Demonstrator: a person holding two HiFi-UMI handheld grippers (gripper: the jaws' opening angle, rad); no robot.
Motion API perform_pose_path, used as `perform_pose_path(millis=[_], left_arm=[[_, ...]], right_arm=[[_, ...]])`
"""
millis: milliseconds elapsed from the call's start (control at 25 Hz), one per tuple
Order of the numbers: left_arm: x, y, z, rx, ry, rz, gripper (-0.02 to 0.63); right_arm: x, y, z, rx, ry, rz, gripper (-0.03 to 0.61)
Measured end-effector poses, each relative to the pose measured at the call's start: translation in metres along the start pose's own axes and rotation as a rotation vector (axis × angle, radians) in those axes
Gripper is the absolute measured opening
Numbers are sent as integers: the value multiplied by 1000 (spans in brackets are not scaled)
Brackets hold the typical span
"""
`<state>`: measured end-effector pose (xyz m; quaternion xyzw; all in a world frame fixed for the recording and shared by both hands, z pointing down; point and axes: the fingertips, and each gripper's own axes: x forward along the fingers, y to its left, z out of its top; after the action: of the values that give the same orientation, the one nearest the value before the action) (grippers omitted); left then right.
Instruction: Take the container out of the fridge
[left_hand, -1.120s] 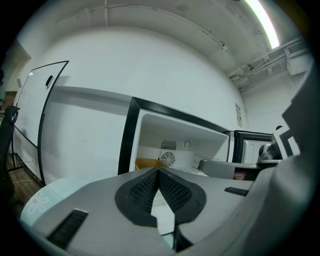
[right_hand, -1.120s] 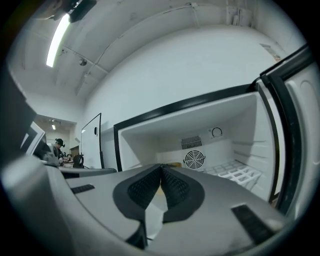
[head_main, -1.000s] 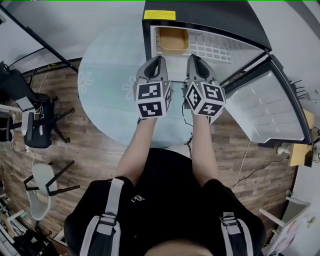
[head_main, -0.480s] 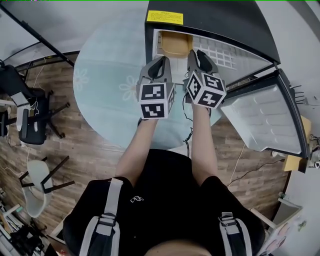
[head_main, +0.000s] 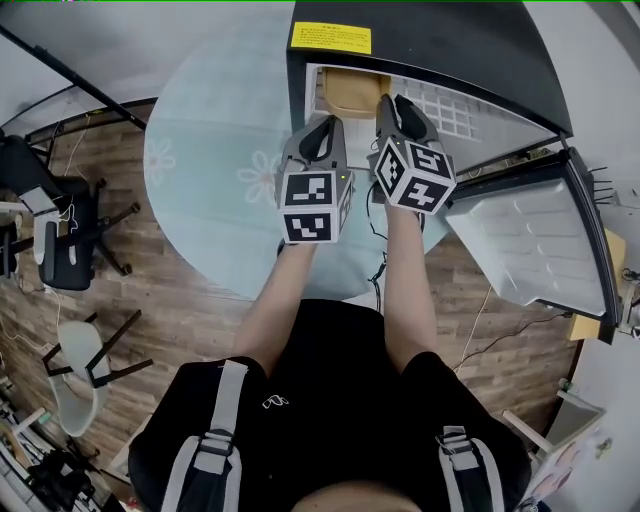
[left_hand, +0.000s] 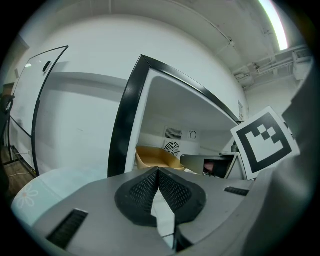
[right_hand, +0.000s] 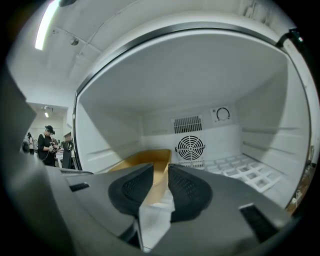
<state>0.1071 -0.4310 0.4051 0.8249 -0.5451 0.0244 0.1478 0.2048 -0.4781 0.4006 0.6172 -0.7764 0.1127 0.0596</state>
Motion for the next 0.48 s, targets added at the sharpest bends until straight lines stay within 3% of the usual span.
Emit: perform_pose_path(millis=[480], left_arm=[[-2,5,-3,-11,9,8,2]], right_arm=[[-17,5,-12,23,20,15,97]])
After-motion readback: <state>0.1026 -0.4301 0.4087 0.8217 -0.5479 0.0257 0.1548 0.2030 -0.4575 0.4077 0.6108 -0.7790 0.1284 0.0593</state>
